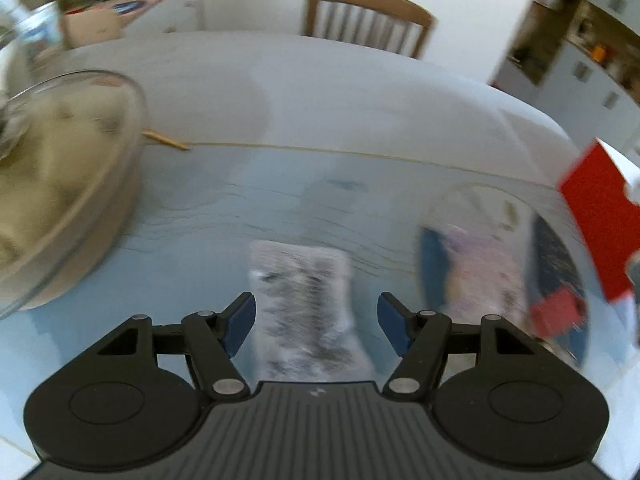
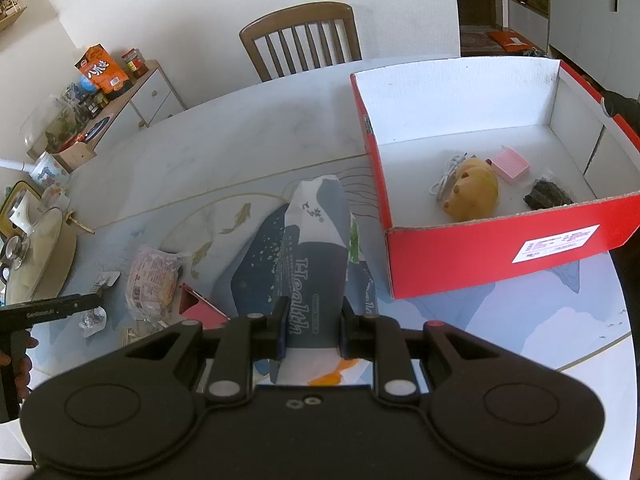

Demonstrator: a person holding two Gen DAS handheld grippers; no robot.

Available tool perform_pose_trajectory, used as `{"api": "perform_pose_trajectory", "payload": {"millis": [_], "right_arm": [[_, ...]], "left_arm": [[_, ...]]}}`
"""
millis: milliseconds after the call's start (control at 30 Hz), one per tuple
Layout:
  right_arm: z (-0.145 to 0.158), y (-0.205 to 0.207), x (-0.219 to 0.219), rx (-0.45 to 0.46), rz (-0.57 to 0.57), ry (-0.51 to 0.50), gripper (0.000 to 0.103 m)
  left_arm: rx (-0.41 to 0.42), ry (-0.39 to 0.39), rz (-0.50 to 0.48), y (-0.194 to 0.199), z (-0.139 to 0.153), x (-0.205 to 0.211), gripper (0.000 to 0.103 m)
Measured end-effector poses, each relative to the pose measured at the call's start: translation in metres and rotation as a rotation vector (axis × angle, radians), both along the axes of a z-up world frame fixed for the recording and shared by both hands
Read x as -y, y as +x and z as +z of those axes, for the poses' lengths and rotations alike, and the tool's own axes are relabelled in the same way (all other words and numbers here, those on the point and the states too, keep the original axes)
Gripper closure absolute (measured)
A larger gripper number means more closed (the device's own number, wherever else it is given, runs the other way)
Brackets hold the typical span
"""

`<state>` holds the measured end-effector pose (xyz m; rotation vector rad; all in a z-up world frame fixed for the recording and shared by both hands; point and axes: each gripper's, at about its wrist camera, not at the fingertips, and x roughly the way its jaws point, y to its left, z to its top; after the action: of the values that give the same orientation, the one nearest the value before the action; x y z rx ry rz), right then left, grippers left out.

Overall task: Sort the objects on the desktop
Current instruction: 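Carry the white packet and the white-and-blue bag with both grippers into the red box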

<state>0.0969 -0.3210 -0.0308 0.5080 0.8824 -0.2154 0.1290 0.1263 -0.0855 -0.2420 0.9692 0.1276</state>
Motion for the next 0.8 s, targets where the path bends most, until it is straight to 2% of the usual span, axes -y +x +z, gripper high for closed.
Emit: {"api": "perform_pose_trajectory", "payload": {"millis": [133, 267, 433, 533, 700, 800], "right_arm": [[0.0, 0.002, -0.001, 0.001, 0.005, -0.005, 0.081], [0.0, 0.002, -0.002, 0.002, 0.004, -0.006, 0.081], [-0.001, 0.001, -0.001, 0.0, -0.006, -0.002, 0.081], [-0.002, 0.0, -0.001, 0.0, -0.01, -0.003, 0.081], [-0.002, -0.001, 0.0, 0.0, -0.013, -0.006, 0.081], [0.001, -0.002, 0.002, 0.006, -0.01, -0.011, 0.081]], "left_arm": [[-0.07, -0.025, 0.022, 0.011, -0.015, -0.008, 0.034], [-0.078, 0.012, -0.016, 0.018, -0.017, 0.001, 0.025], [-0.082, 0.073, -0.052, 0.015, -0.019, 0.011, 0.026], [-0.073, 0.106, -0.056, 0.014, -0.017, 0.015, 0.043], [-0.062, 0.112, -0.064, 0.012, -0.019, 0.018, 0.045], [-0.059, 0.089, -0.051, 0.01, -0.018, 0.018, 0.046]]}}
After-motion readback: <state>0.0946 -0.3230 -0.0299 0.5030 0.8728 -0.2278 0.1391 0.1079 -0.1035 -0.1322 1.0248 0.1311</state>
